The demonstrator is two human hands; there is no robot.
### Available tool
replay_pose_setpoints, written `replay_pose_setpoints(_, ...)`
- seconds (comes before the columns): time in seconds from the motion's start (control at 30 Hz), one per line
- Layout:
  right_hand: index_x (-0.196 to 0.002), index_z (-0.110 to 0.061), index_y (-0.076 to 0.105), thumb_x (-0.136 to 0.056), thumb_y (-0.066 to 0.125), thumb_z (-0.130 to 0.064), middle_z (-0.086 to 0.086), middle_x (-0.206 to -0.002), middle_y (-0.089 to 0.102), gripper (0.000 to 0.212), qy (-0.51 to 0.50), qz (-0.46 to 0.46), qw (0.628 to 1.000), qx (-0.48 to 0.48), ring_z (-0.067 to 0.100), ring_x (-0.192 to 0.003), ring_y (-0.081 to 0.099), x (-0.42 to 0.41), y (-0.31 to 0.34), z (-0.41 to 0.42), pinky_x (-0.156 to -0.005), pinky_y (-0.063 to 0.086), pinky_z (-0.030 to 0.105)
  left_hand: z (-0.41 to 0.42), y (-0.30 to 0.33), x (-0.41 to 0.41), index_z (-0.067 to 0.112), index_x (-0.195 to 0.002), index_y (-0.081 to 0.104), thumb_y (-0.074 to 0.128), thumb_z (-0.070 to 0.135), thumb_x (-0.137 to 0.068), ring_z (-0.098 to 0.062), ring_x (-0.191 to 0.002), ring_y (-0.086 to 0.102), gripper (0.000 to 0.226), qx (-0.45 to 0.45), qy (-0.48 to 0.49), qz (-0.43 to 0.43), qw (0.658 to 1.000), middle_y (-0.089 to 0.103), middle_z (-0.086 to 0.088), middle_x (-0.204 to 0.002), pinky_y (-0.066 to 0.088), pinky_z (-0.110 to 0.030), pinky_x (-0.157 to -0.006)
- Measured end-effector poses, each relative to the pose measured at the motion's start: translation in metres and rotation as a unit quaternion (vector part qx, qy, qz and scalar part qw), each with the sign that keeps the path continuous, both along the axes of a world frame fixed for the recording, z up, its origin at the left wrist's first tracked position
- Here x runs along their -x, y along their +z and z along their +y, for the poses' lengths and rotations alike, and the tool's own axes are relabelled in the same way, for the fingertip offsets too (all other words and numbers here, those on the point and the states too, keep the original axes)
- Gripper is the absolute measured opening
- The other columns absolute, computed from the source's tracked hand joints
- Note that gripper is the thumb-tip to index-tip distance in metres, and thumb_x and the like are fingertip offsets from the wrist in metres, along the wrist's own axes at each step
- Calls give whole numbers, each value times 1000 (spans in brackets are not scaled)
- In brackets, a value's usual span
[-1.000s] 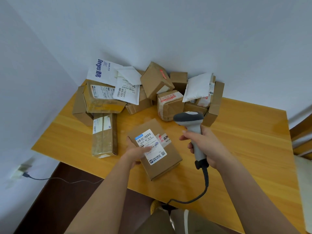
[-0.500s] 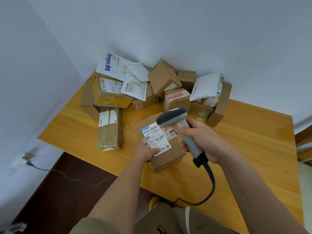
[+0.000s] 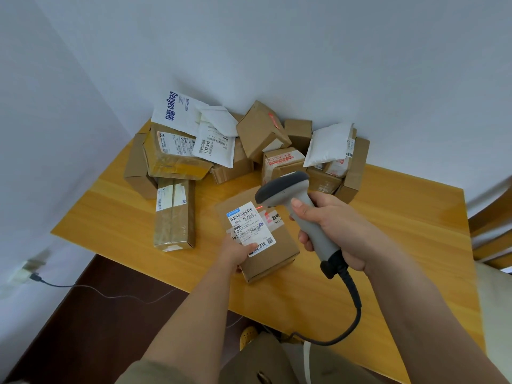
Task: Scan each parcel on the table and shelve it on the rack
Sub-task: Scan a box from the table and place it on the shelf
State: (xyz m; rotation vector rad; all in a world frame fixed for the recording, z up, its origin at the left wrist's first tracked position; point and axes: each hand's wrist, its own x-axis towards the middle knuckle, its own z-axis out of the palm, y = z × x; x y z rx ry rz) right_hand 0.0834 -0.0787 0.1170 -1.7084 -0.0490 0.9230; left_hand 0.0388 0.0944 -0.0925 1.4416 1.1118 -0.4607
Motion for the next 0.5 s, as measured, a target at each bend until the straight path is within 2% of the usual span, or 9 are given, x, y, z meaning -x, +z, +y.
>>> replay_pose_setpoints(0.1, -110, -16, 56, -99, 56, -29, 16, -100, 60, 17, -5, -9, 1000, 0, 17, -64, 57, 1, 2, -2, -62, 51, 31, -1, 2, 0, 10, -136, 45, 66, 24, -94, -45, -125, 47, 48, 51, -4, 35, 998, 49, -13, -135, 47, -58, -92)
replay_pose_setpoints(0.17, -110, -16, 57, -99, 56, -29, 16, -99, 60, 17, -13, -9, 1000, -3, 17, -64, 57, 1, 3, -4, -62, 50, 31, -3, 2, -1, 9, -136, 46, 63, 23, -96, -42, -117, 52, 45, 77, 5, 34, 996, 53, -16, -128, 46, -60, -95)
replay_pose_setpoints(0.23, -111, -16, 56, -99, 56, -29, 16, -99, 59, 18, -16, -10, 1000, -5, 17, -65, 57, 1, 3, -5, -63, 50, 32, -4, 1, -2, 8, -133, 47, 62, 21, -97, -38, -108, 53, 41, 73, 12, 29, 997, 54, -15, -118, 48, -59, -92)
replay_pose_setpoints(0.5, -114, -14, 55, -98, 57, -31, 16, -101, 59, 23, -17, -13, 1000, -1, 15, -64, 57, 2, 7, -3, -60, 51, 29, -6, 1, -4, 7, -130, 49, 64, 16, -95, -35, -105, 55, 39, 62, 48, 28, 997, 57, -15, -117, 49, -56, -82)
